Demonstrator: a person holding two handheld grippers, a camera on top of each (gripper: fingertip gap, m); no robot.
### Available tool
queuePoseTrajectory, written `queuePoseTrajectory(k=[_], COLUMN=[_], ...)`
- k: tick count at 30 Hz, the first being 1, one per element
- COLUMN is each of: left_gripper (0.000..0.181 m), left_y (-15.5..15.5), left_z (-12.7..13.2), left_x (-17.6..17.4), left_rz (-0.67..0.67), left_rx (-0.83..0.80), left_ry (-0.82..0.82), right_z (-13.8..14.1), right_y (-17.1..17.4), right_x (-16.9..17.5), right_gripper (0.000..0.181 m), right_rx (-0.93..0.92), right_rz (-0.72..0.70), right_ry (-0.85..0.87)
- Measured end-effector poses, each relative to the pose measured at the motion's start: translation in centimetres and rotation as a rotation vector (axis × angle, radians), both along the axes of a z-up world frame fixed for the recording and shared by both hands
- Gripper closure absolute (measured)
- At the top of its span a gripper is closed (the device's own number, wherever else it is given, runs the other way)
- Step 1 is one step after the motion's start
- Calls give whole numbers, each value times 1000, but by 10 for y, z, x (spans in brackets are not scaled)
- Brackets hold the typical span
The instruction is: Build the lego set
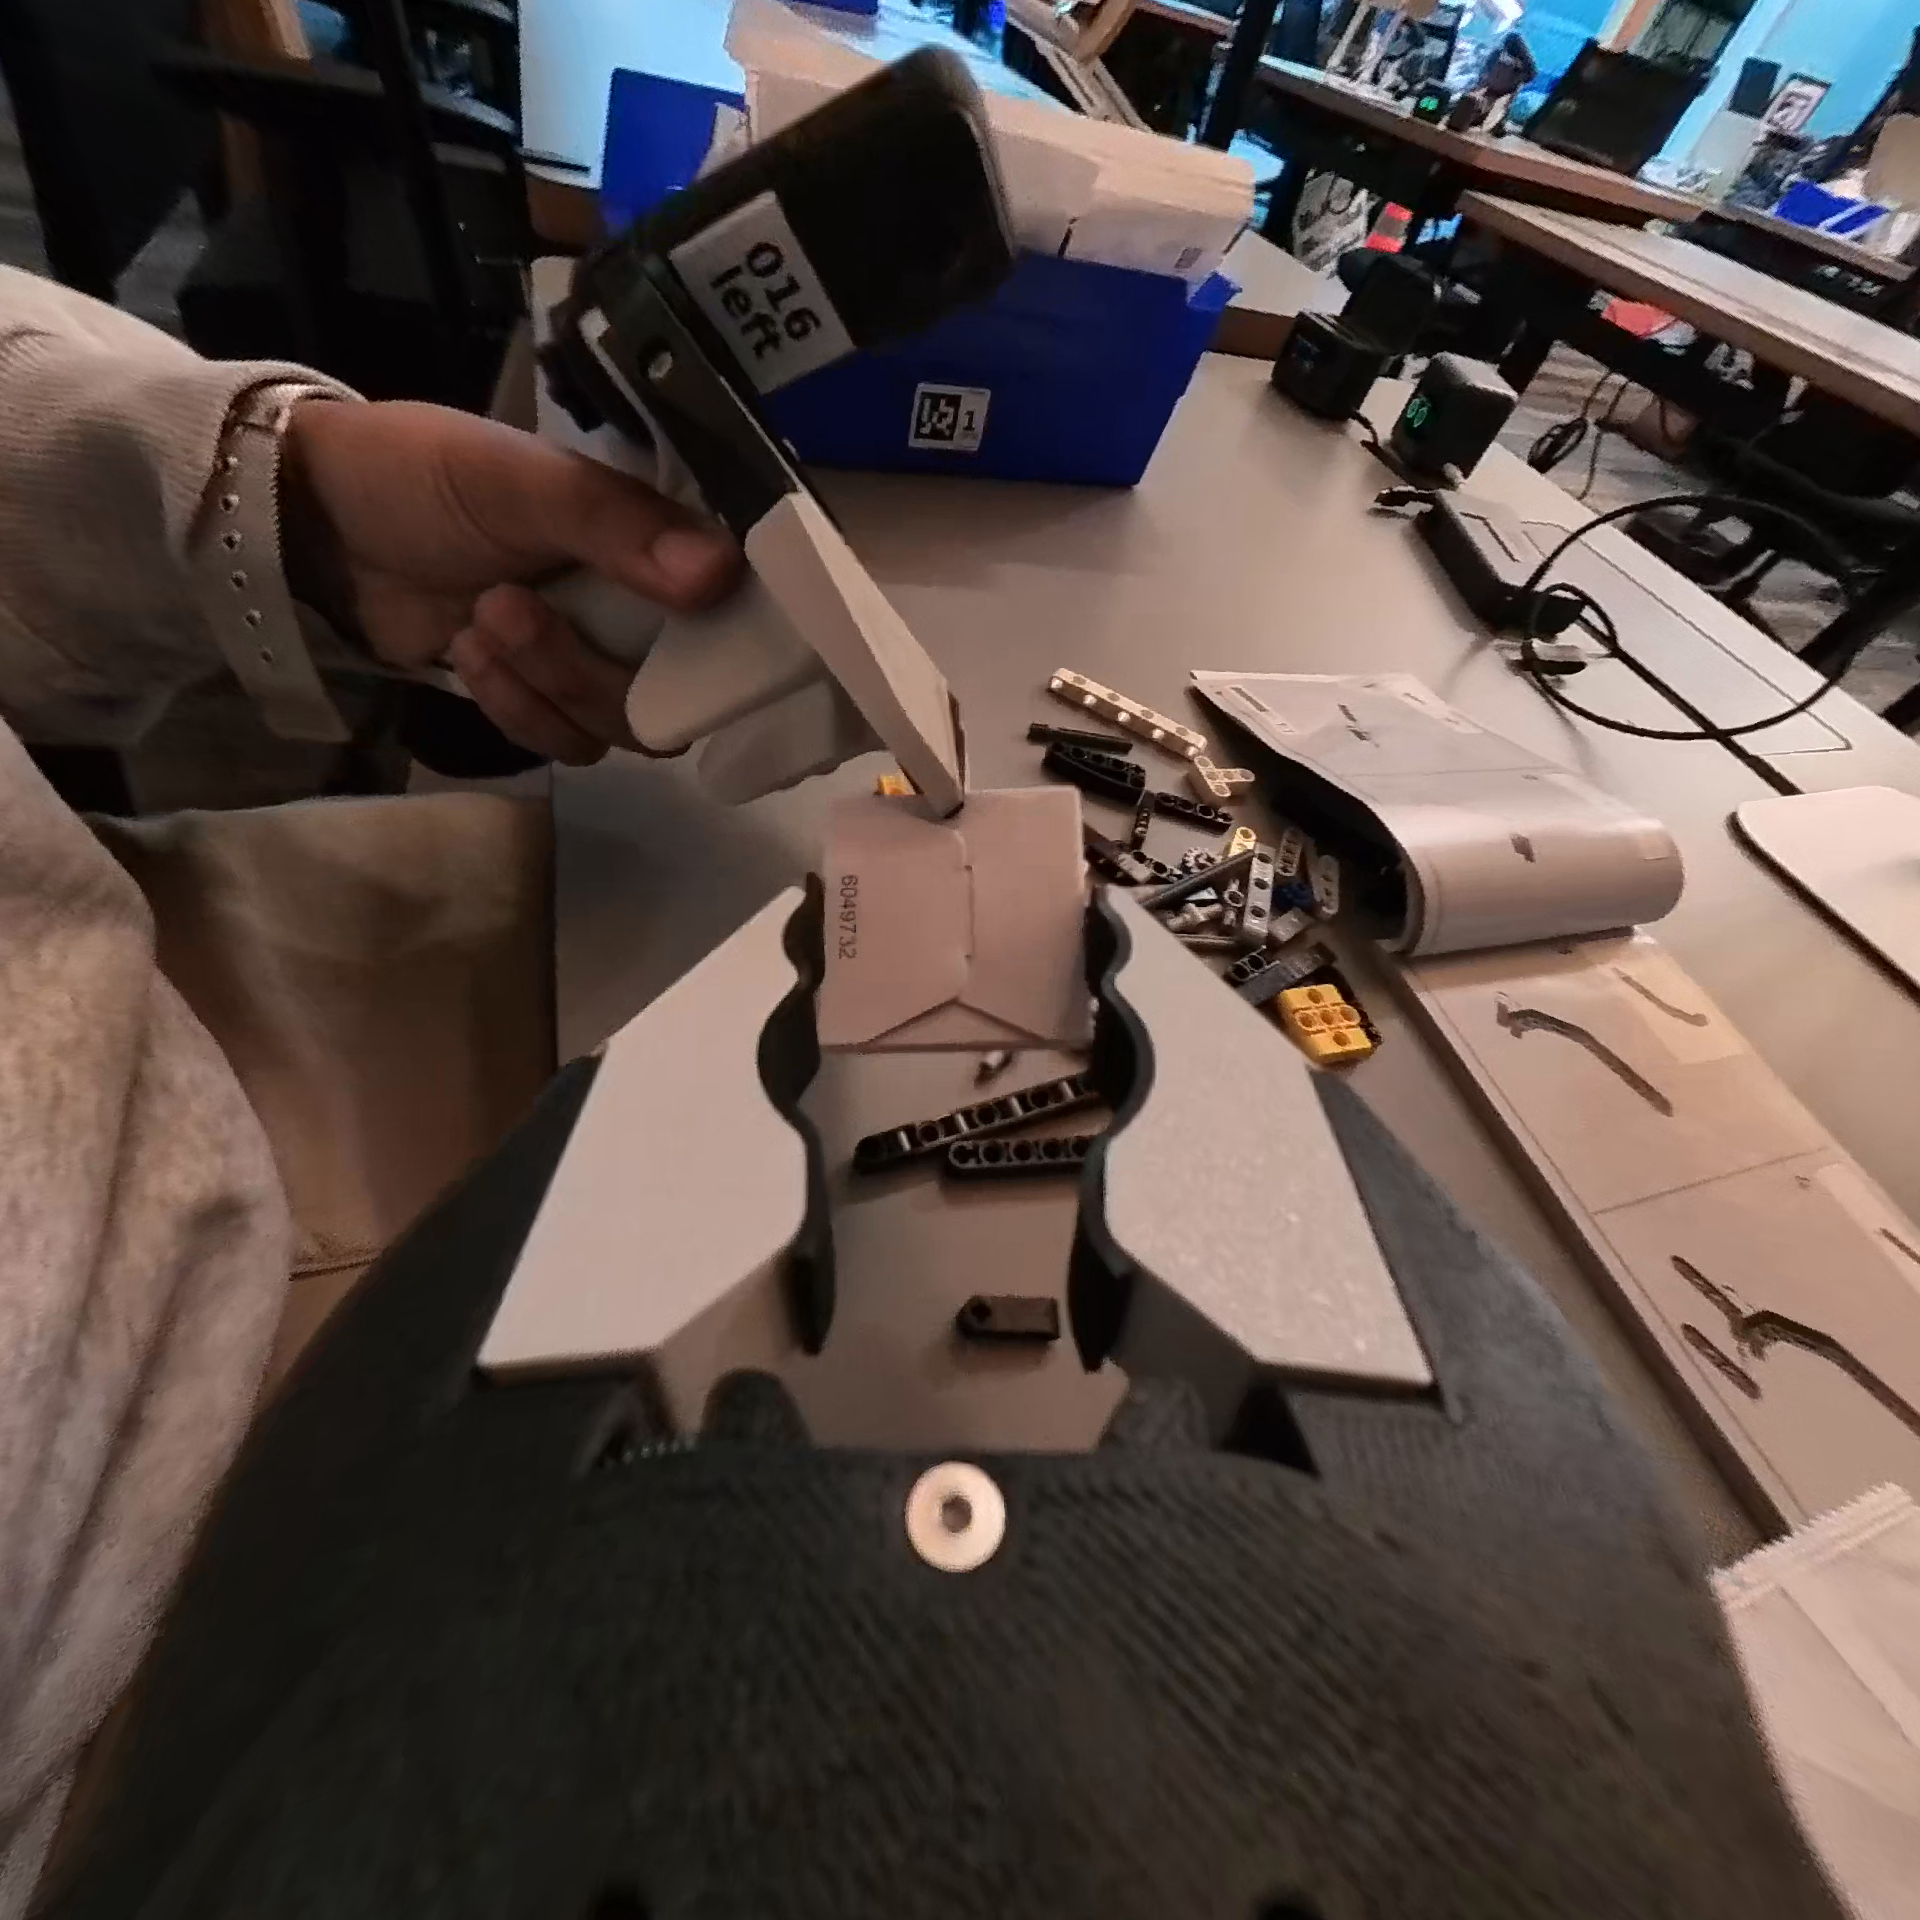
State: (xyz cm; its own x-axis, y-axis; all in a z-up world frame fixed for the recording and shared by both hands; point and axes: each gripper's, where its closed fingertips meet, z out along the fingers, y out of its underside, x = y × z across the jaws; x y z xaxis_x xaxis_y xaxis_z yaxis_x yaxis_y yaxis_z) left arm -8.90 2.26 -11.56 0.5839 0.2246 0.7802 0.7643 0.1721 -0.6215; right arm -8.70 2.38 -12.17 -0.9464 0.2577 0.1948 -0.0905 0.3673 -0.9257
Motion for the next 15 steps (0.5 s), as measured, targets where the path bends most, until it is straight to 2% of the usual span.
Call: queuePoseTrajectory(k=[6, 15], left_gripper=[177, 177], left_y=[-6, -9], left_z=[0, -3], left_x=[-5, -9], left_rz=[32, 47], left_rx=[17, 31], left_ry=[1, -6], right_z=[-1, -13], right_y=[0, -1], right_x=[-6, -10], right_gripper=[129, 129], right_rx=[-22, 91], right_rz=[-35, -74], right_ry=[18, 161])
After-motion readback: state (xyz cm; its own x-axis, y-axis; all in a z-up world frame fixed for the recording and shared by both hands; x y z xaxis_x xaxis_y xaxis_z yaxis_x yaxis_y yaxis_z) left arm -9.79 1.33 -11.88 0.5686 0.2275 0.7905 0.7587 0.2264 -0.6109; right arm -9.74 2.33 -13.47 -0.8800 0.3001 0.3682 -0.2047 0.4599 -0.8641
